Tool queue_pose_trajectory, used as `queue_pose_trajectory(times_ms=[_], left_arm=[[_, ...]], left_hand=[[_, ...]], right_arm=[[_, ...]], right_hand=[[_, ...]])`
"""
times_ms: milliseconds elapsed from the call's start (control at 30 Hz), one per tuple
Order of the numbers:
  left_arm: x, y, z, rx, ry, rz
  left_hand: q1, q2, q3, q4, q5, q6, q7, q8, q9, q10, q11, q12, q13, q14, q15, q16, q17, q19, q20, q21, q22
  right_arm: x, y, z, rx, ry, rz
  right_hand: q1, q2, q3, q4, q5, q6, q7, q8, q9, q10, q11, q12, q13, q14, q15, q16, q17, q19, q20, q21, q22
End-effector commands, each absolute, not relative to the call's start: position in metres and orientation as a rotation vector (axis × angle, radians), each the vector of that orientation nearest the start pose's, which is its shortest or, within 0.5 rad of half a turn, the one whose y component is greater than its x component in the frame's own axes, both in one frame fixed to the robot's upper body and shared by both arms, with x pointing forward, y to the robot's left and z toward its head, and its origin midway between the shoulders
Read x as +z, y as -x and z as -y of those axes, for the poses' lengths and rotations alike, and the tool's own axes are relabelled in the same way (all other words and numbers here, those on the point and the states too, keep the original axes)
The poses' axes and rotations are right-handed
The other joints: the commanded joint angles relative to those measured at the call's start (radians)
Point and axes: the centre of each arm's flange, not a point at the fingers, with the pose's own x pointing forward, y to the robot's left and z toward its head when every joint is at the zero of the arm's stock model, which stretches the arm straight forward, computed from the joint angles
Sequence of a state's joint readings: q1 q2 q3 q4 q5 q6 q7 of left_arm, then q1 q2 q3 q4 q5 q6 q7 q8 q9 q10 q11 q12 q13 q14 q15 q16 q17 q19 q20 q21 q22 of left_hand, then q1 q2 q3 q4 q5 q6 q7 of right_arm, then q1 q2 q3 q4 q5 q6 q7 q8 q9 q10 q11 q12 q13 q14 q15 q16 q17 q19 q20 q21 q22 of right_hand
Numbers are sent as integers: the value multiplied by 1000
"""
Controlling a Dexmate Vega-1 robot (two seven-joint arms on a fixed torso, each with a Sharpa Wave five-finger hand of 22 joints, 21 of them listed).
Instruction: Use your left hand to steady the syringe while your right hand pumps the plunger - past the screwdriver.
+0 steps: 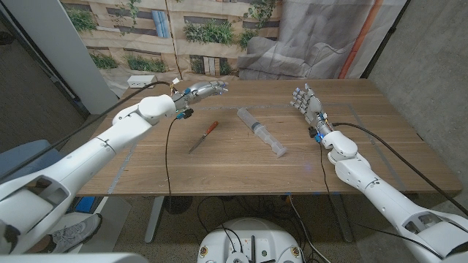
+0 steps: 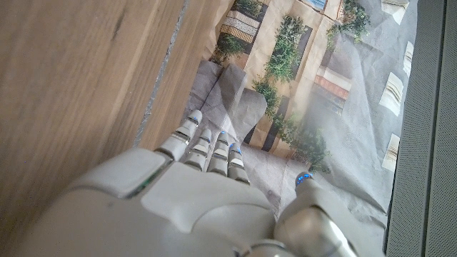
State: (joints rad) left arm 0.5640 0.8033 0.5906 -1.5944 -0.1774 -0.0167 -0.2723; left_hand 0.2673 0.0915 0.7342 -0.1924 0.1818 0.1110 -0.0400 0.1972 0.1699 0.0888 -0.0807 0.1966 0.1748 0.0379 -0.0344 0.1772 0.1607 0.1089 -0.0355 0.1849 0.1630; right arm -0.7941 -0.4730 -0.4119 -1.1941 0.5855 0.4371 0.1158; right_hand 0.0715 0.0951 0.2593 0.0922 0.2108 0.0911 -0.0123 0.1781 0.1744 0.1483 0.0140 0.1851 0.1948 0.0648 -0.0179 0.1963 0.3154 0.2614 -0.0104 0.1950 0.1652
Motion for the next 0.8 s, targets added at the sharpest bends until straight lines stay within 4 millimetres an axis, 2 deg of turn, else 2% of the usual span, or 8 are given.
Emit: queue_pose_trajectory(times_ms=[33,200,600,700,800], left_arm=[[126,-609,-218,-472,-1235,580],[136,-609,-214,-482,-1340,585],[154,-618,-200,-496,-1533,618],[158,-622,-194,-515,-1584,638],[163,-625,-189,-533,-1644,656]], left_hand=[[26,-8,3,-4,5,6,-18,6,4,7,-16,7,3,15,-47,2,5,16,-58,-1,1],[54,-24,4,-6,3,16,-26,10,5,27,-34,10,3,34,-59,6,5,27,-68,1,0],[100,-52,6,-7,3,33,-34,17,6,52,-41,11,4,60,-73,7,5,50,-72,2,-1],[132,-72,7,-7,3,52,-55,23,7,66,-37,10,4,74,-79,7,5,67,-76,4,0],[146,-80,7,-7,3,56,-59,25,7,73,-38,11,4,80,-80,7,5,71,-79,3,0]], right_arm=[[-27,-656,269,269,25,696],[-28,-656,269,266,24,695],[-28,-654,269,267,28,701],[-28,-653,268,266,26,703],[-29,-652,268,263,24,702]], right_hand=[[10,6,6,-6,6,-3,2,7,2,-4,1,4,0,-3,-2,-1,-1,4,0,0,3],[11,6,7,-8,6,-2,1,8,2,-4,1,4,-1,-4,-2,-1,-4,5,0,0,3],[11,7,10,-10,7,-3,0,8,2,-6,0,5,-2,-5,-2,0,-9,4,2,-2,4],[11,7,11,-10,7,-3,-1,8,2,-6,1,5,-2,-5,-1,0,-10,4,1,-2,4],[10,7,11,-10,7,-3,0,8,2,-7,1,5,-2,-4,-2,0,-11,4,1,-2,4]])
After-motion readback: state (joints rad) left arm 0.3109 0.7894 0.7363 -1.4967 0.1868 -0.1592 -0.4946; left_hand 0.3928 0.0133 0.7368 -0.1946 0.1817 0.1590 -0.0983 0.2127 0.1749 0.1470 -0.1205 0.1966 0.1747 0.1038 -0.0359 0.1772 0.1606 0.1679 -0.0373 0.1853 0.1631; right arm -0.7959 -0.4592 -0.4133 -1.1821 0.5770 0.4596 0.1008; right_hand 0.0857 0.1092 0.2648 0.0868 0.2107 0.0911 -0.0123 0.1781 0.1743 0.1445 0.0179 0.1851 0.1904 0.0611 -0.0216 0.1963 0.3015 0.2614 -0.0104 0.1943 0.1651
